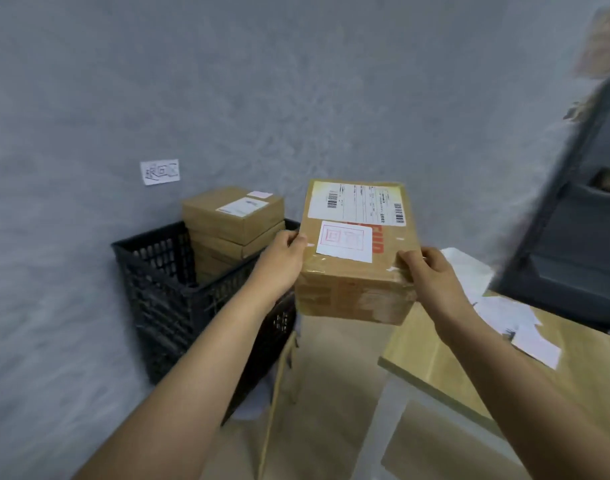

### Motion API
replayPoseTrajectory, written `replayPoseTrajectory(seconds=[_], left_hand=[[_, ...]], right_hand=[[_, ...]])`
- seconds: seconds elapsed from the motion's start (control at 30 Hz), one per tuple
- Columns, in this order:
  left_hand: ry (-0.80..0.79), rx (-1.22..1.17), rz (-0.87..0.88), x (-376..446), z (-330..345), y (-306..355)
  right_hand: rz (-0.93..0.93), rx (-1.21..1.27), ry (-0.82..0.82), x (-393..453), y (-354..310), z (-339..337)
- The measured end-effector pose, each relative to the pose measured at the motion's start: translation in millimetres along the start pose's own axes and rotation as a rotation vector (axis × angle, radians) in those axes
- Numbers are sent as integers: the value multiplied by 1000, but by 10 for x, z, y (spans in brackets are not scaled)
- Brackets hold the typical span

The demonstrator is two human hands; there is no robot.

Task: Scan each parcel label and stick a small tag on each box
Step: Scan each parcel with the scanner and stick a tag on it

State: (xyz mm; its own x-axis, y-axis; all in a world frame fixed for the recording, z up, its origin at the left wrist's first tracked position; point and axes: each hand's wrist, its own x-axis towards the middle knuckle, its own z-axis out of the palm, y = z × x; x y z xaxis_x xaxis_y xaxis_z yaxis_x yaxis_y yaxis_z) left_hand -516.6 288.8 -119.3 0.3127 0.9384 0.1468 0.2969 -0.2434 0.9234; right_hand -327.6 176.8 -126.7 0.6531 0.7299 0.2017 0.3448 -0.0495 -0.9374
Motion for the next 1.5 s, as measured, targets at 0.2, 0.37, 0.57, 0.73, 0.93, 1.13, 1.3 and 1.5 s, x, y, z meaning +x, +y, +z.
replayPoseTrajectory(seconds=[0.2,0.37,0.57,0.73,0.93,1.13,1.3,1.5], left_hand=[[240,-37,-83,377,-633,-506],[463,18,-190,827,-1122,-800],[582,19,-319,1322,-1561,-1059],[572,-30,-397,1664,-1729,-1336],[427,49,-611,1964,-1745,-1642],[145,313,-704,2205,-1845,-2029],[-32,582,-740,2461,-1944,-2347],[-185,874,-675,2707,-2046,-2554]], right_hand=[[-32,50,-224,512,-75,1083],[-68,106,-440,1064,-167,2000],[-101,38,-613,1698,-272,2959],[-176,-43,-714,2078,-271,3515],[-214,-209,-808,2325,-49,4008],[-112,-428,-953,2453,244,4360],[-11,-600,-1042,2453,450,4647],[35,-663,-1037,2435,622,4914]])
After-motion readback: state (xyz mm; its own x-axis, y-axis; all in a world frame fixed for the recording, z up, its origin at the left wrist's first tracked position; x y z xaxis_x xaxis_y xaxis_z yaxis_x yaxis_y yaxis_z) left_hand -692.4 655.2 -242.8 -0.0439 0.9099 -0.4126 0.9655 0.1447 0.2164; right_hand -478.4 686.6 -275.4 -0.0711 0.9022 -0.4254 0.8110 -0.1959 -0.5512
